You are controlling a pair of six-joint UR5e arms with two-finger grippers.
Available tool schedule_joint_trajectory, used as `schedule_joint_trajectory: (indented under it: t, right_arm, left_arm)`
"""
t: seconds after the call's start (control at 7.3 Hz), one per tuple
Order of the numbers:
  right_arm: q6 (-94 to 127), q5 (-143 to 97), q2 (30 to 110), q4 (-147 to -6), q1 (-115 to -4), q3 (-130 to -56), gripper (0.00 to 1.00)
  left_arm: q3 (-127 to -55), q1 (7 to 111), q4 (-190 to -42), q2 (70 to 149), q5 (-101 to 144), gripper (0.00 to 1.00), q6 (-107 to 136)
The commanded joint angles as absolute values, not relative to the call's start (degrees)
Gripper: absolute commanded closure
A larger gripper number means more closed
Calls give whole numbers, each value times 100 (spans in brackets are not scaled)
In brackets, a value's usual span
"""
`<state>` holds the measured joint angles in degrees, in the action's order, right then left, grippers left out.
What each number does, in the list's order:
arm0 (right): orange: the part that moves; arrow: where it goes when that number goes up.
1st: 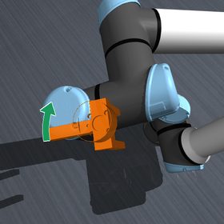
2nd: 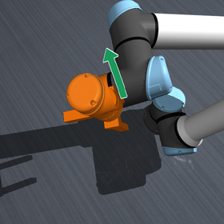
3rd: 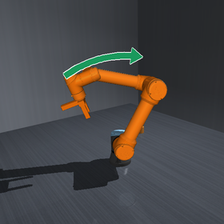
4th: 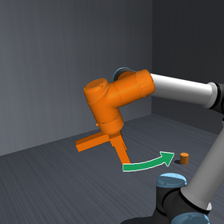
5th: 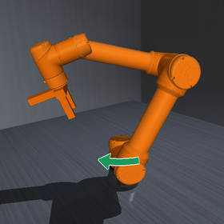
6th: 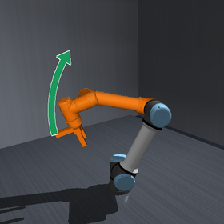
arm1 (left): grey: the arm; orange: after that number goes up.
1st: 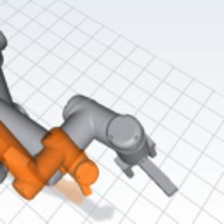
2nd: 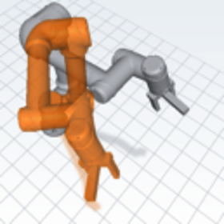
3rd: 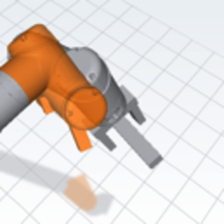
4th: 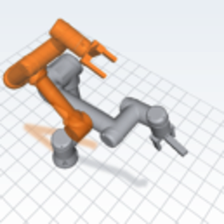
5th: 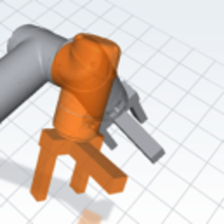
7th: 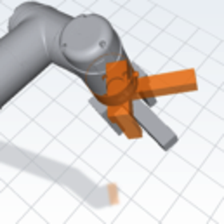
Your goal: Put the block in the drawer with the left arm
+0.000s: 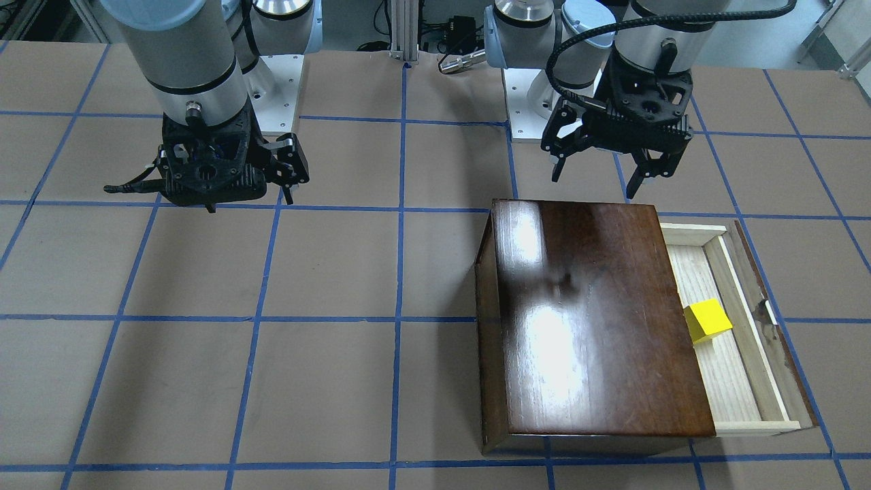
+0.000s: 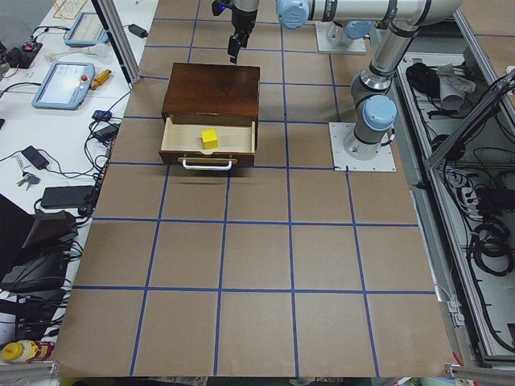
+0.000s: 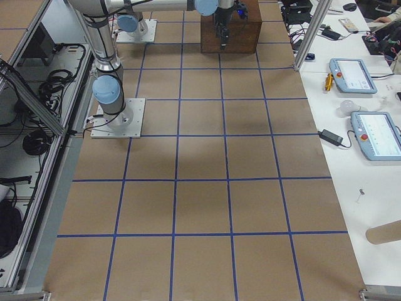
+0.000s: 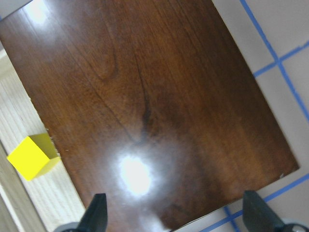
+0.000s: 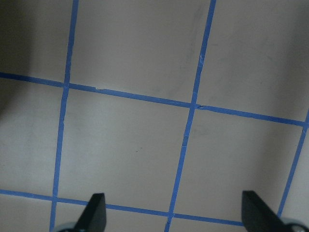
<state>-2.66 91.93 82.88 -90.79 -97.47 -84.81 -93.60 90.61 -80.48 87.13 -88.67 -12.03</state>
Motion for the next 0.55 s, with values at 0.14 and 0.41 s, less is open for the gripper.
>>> schedule_joint_trajectory:
  t: [0.14,0.41]
  right_arm:
    - [-264,9193,8288,-9079,-9747,-8481,0]
    - [-264,9193,8288,-9079,-9747,-8481,0]
  left_arm:
    - [-9343,9622,-8060,8841,-9524,0,901]
    - [-9334,9659,-8130,8851,-9528,0,967]
